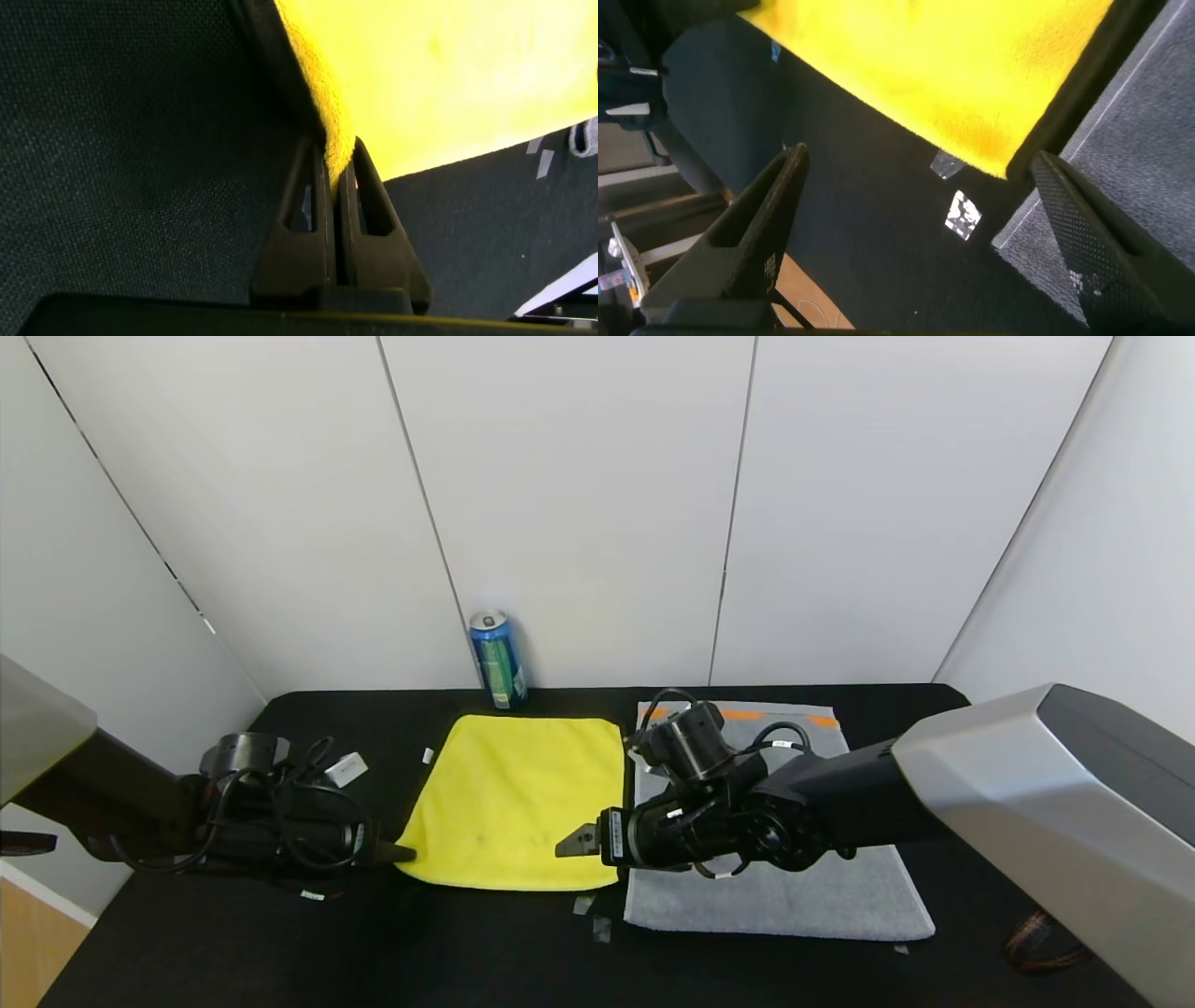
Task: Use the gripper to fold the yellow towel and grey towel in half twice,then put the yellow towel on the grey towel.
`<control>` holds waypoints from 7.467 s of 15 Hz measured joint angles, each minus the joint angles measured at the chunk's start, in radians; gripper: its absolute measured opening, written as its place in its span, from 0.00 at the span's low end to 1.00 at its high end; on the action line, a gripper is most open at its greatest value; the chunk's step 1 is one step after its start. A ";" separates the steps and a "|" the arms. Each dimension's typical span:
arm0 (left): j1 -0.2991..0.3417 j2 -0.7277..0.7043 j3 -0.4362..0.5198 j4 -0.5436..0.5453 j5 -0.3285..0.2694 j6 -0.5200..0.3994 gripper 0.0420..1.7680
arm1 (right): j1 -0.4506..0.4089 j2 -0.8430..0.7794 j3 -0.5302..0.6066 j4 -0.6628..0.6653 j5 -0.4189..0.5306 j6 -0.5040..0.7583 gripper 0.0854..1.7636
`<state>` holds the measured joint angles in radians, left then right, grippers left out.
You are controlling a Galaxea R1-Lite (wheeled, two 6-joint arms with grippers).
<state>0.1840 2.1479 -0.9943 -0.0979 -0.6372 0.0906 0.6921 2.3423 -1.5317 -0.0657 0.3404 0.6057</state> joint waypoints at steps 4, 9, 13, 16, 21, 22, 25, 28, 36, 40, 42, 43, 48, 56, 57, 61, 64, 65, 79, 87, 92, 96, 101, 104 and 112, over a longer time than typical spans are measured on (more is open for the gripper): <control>0.000 0.000 0.000 0.000 0.000 0.000 0.05 | 0.001 0.022 -0.006 0.001 0.000 0.000 0.97; 0.000 0.000 0.000 0.000 0.000 0.000 0.05 | 0.003 0.040 -0.010 0.002 -0.001 0.000 0.97; 0.001 0.000 -0.001 0.000 0.000 0.000 0.05 | 0.004 0.046 -0.010 0.002 -0.001 0.000 0.97; 0.003 -0.001 -0.001 0.000 0.000 0.000 0.05 | 0.008 0.057 -0.017 -0.001 -0.002 -0.001 0.97; 0.003 0.000 0.000 0.000 0.000 0.000 0.05 | 0.010 0.073 -0.030 -0.003 -0.004 -0.003 0.71; 0.003 0.000 0.000 0.000 0.000 0.000 0.05 | 0.009 0.074 -0.030 -0.004 -0.004 -0.003 0.63; 0.003 0.000 -0.001 0.000 0.000 0.000 0.05 | 0.008 0.076 -0.032 -0.003 -0.004 -0.003 0.44; 0.003 0.001 -0.001 0.000 -0.001 0.000 0.05 | 0.008 0.077 -0.032 -0.001 -0.004 -0.003 0.02; 0.008 -0.002 0.000 0.000 0.000 0.000 0.05 | 0.003 0.074 -0.027 0.000 -0.003 -0.003 0.02; 0.022 -0.047 0.035 0.000 0.000 -0.001 0.05 | 0.001 0.052 -0.005 0.000 -0.047 -0.008 0.02; 0.029 -0.089 0.066 0.001 0.002 -0.004 0.05 | 0.008 0.035 0.017 0.001 -0.057 -0.009 0.02; 0.034 -0.117 0.089 0.001 0.003 -0.003 0.05 | 0.009 0.024 0.029 0.002 -0.058 -0.008 0.02; 0.062 -0.254 0.189 0.000 0.007 0.000 0.05 | 0.037 -0.084 0.102 0.005 -0.060 -0.004 0.02; 0.063 -0.462 0.346 0.003 0.010 0.001 0.05 | 0.114 -0.278 0.308 0.003 -0.099 0.000 0.02; 0.061 -0.482 0.368 0.002 0.010 0.001 0.05 | 0.127 -0.296 0.331 0.002 -0.103 0.002 0.02; 0.060 -0.548 0.437 0.001 0.010 0.000 0.05 | 0.151 -0.339 0.368 0.002 -0.105 0.039 0.02; 0.061 -0.581 0.458 0.001 0.010 -0.002 0.05 | 0.156 -0.357 0.375 0.000 -0.104 0.043 0.02; 0.061 -0.584 0.458 0.000 0.011 -0.003 0.05 | 0.152 -0.359 0.370 0.000 -0.104 0.043 0.02; 0.051 -0.372 0.190 -0.003 0.013 0.004 0.05 | 0.029 -0.234 0.119 0.006 -0.103 0.041 0.02; 0.015 -0.262 0.121 -0.136 0.011 0.001 0.05 | -0.036 -0.106 -0.023 0.002 -0.103 0.021 0.02; -0.015 -0.205 0.083 -0.138 0.011 0.002 0.05 | -0.055 -0.056 -0.070 -0.001 -0.105 -0.008 0.02; -0.016 -0.161 0.057 -0.145 0.011 0.005 0.05 | -0.066 -0.018 -0.111 0.000 -0.105 -0.010 0.02; -0.016 -0.126 0.039 -0.227 0.011 -0.001 0.33 | -0.068 0.012 -0.134 0.000 -0.104 -0.030 0.30; -0.016 -0.107 0.031 -0.238 0.011 -0.010 0.53 | -0.073 0.022 -0.146 -0.003 -0.104 -0.031 0.52; 0.000 -0.134 0.031 -0.237 0.013 -0.011 0.81 | -0.088 0.007 -0.167 0.005 -0.109 -0.035 0.80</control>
<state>0.1840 2.0136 -0.9636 -0.3353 -0.6247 0.0798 0.6043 2.3489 -1.6987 -0.0606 0.2311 0.5709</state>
